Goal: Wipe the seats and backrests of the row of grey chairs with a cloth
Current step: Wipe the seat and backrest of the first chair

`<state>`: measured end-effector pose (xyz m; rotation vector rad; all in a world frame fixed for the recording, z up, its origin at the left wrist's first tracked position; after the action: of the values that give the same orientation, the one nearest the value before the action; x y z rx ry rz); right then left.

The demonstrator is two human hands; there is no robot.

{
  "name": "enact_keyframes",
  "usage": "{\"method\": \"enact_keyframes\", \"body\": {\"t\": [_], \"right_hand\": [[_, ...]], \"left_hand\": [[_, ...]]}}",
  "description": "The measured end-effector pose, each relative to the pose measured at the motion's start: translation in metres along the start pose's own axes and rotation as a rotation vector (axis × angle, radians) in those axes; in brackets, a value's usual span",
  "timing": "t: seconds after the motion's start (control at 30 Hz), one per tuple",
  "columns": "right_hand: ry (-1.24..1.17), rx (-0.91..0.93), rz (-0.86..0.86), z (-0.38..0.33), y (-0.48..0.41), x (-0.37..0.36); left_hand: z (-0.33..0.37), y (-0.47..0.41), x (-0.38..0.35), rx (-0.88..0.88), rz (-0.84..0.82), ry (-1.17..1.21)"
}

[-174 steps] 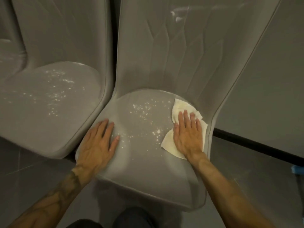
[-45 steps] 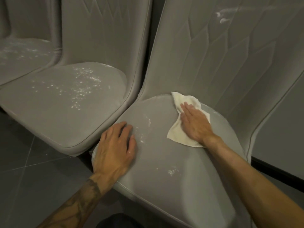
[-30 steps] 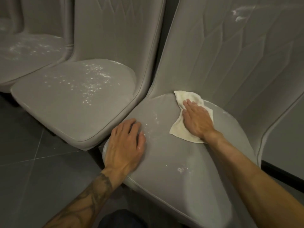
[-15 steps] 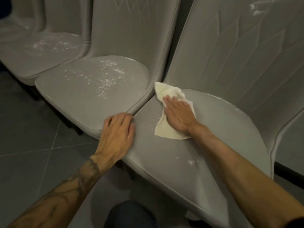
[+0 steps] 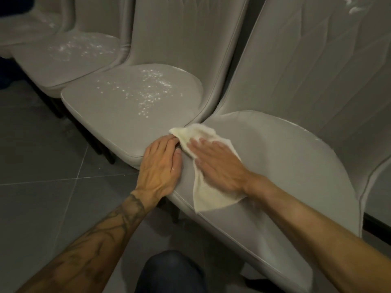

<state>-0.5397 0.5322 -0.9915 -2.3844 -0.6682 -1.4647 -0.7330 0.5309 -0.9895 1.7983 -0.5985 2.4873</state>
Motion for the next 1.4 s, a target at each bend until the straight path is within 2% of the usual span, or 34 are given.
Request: {"method": "enact_keyframes", "body": {"t": [0.07,0.1,0.2,0.27,0.37,0.43,0.5,0.6,0.63,0.73,0.8,0.97,1.07,1.17,1.3,1.4], "right_hand": [[-0.085,0.105,-0.087,-0.002,0.021,0.003],[-0.112,0.095,-0.099,0.006,0.022,0.01],[-0.066,-0.116,-0.013,0.029,0.008,0.026],[0.003,-0.196,0.017,0.011,-0.002,0.02],[0.066,0.043,0.026,-0.035,0.02,-0.011],[-0.033,0.114,-0.047,-0.045,0.042,-0.015],[-0.098,0.033,-0.058,-0.035,0.039,-0.005],[-0.015,-0.186,0.028,-0.028,0.014,0.005],[0.005,-0.21,0.046,-0.037,0.009,0.004],[0.03,-0.066,0.041,-0.069,0.027,-0.02],[-0.005,-0.037,0.024,-0.066,0.05,-0.021],[0.036,-0.359,0.124,-0.044,0.039,-0.005],[0.088,-0.302,0.123,-0.075,0.024,-0.018],[0.114,-0.218,0.072,-0.078,0.048,-0.024],[0.168,-0.388,0.096,-0.035,0.119,-0.01],[0.199,-0.537,0.13,-0.042,0.128,-0.004]], "left_hand": [[0.001,0.0,0.001,0.009,-0.004,0.016],[0.001,0.0,0.002,0.015,-0.005,0.016],[0.001,0.0,0.002,0.019,-0.012,0.009],[0.0,0.0,0.002,0.019,-0.012,0.007],[-0.001,0.001,0.002,0.014,-0.026,0.007],[0.0,0.001,0.003,0.018,-0.037,-0.007],[0.002,0.002,0.004,0.019,-0.034,-0.016],[0.002,0.001,0.004,0.015,-0.031,-0.009],[0.001,0.0,0.004,0.017,-0.035,-0.01],[0.0,0.001,0.002,0.005,-0.034,-0.05],[0.0,0.002,0.0,0.002,-0.027,-0.074],[0.0,0.0,-0.002,0.017,-0.03,-0.1],[-0.001,0.0,-0.002,0.004,-0.042,-0.094],[0.0,-0.001,-0.002,-0.009,-0.037,-0.109],[0.001,-0.002,-0.003,0.003,-0.006,-0.112],[0.002,-0.001,-0.002,0.004,0.001,-0.105]]}}
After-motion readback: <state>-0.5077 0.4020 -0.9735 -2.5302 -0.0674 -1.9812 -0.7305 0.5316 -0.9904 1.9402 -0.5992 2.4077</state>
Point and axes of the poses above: each hand's wrist, its own y-axis away from the middle knuckle, its own x-axis out of the back of the hand, z = x × y, the point moved 2 cm from there along -y, towards the middle knuckle, and after that the axes turned 10 degrees about -y, right-handed, at the moved point
